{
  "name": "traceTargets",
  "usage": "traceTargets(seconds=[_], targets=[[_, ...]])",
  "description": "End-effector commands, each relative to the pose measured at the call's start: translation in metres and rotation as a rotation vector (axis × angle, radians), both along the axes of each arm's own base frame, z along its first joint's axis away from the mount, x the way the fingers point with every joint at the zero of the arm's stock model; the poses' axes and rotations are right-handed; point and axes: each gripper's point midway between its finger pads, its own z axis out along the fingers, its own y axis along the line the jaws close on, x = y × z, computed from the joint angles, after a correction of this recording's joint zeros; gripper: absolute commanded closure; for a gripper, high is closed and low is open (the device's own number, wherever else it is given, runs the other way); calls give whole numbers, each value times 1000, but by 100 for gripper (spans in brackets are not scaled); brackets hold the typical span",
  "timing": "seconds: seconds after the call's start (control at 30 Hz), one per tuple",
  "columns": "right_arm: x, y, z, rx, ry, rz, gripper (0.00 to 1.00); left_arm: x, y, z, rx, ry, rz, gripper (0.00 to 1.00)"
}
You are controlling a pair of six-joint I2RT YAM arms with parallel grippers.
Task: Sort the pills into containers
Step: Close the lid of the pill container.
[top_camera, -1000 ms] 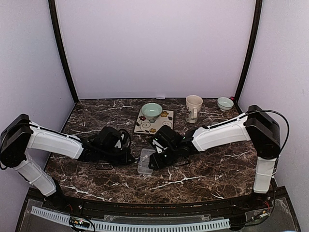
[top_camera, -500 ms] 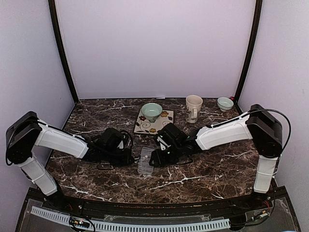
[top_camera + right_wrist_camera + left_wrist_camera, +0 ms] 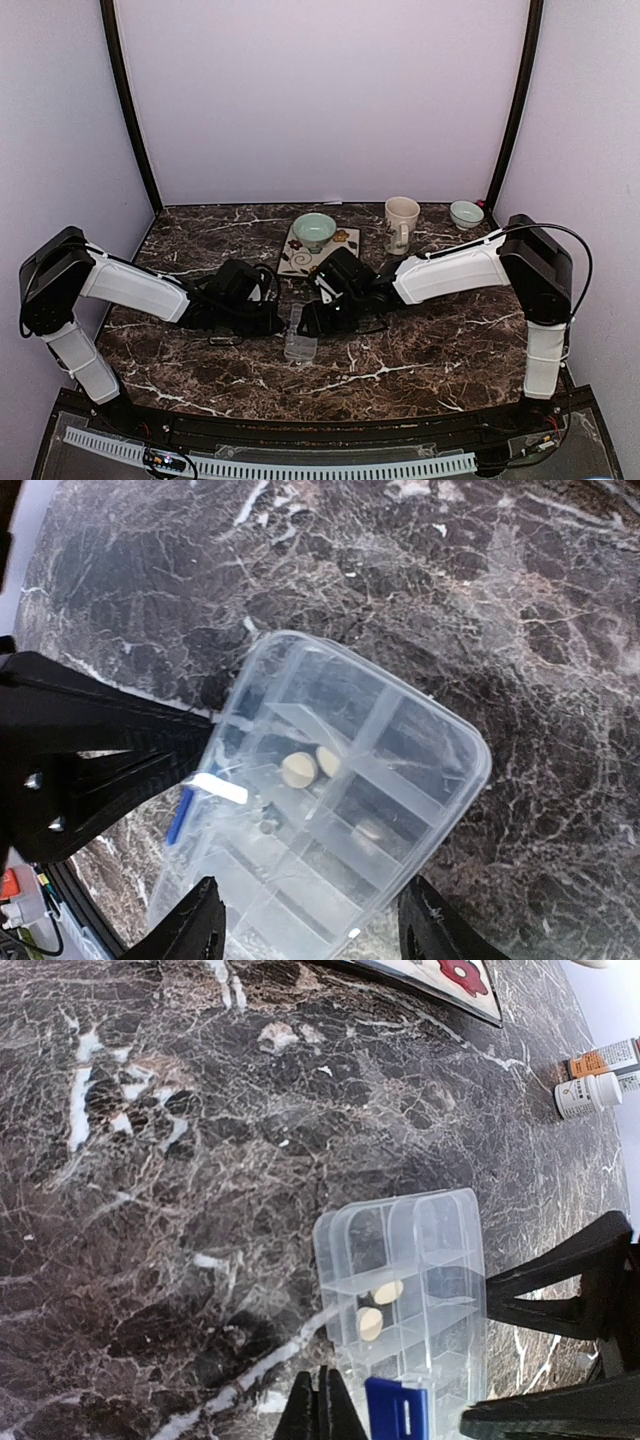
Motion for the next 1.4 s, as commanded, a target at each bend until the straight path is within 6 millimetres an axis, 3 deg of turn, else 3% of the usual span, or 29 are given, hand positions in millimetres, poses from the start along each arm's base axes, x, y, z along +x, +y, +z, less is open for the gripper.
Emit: traceTargets(seconds=[0.0, 0.17, 0.6, 1.07, 1.37], targets=[[2, 1, -13, -45, 22, -3, 41, 5, 7, 18, -1, -56, 10, 100], [2, -4, -33, -126, 43, -4, 41, 5, 11, 25, 5, -83, 8, 100], [-4, -19, -68, -286, 79, 6, 40, -4, 12, 16, -5, -63, -15, 100], [-7, -28, -77, -374, 70, 23, 40, -14, -1, -1, -51, 8, -69, 100], [-7, -25, -76, -368, 69, 33, 40, -17, 4, -6, -33, 24, -57, 100]])
